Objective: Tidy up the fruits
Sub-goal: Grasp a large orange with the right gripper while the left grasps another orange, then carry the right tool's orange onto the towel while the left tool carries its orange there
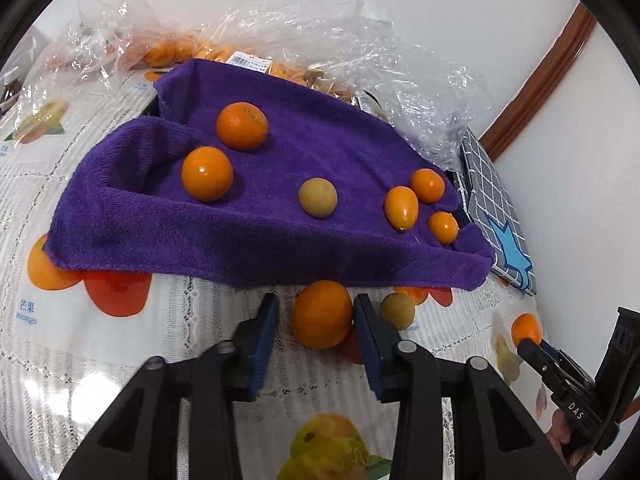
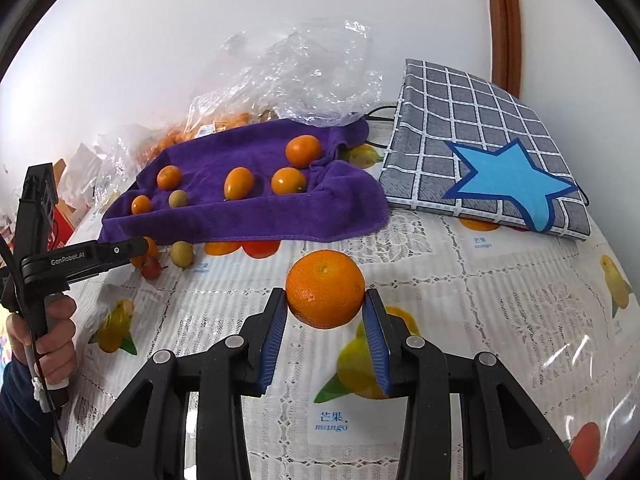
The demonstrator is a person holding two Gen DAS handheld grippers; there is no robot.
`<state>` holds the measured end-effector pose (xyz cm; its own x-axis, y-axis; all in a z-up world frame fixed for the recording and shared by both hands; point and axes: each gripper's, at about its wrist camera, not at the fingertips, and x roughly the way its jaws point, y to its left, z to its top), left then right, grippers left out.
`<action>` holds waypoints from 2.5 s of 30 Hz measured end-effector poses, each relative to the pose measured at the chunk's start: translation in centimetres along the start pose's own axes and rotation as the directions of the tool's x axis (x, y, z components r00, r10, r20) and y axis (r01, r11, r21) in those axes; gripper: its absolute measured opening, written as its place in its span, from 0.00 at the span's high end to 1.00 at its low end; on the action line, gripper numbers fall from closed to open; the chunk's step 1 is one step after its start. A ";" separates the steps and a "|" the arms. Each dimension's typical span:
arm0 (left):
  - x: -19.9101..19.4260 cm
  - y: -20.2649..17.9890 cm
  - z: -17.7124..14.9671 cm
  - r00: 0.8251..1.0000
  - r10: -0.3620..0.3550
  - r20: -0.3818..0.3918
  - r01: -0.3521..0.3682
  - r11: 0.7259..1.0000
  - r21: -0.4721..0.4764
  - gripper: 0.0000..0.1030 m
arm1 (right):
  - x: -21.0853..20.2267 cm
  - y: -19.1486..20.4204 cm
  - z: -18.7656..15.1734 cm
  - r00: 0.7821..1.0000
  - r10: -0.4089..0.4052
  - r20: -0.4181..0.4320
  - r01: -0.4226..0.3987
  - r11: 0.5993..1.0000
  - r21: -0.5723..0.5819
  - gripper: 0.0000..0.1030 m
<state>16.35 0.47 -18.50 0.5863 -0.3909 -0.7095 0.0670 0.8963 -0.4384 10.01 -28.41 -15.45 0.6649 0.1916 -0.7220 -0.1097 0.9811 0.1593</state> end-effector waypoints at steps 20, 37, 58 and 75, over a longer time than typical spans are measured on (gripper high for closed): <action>-5.4 0.0 3.3 0.991 0.105 0.084 -0.110 0.992 0.058 0.71 | -0.3 2.0 3.0 0.999 0.026 0.034 -0.025 1.000 -0.017 0.62; -6.6 -3.5 13.6 0.990 0.051 0.130 -0.080 0.970 0.229 0.71 | 0.9 4.2 10.7 0.996 0.009 0.093 -0.011 1.000 0.017 0.62; -0.1 1.7 16.6 0.996 0.086 0.017 -0.087 0.988 0.126 0.71 | 9.9 5.4 12.6 0.999 -0.019 -0.035 0.020 1.000 0.022 0.62; 0.5 2.6 16.7 0.995 0.098 0.003 -0.098 0.988 0.122 0.71 | 13.4 6.1 12.4 0.996 -0.003 -0.086 0.004 1.000 0.010 0.62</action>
<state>30.30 6.08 -10.73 0.5926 -0.3006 -0.7473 0.1073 0.9489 -0.2966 27.44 -20.17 -15.77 0.5989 0.1904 -0.7778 -0.1002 0.9815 0.1631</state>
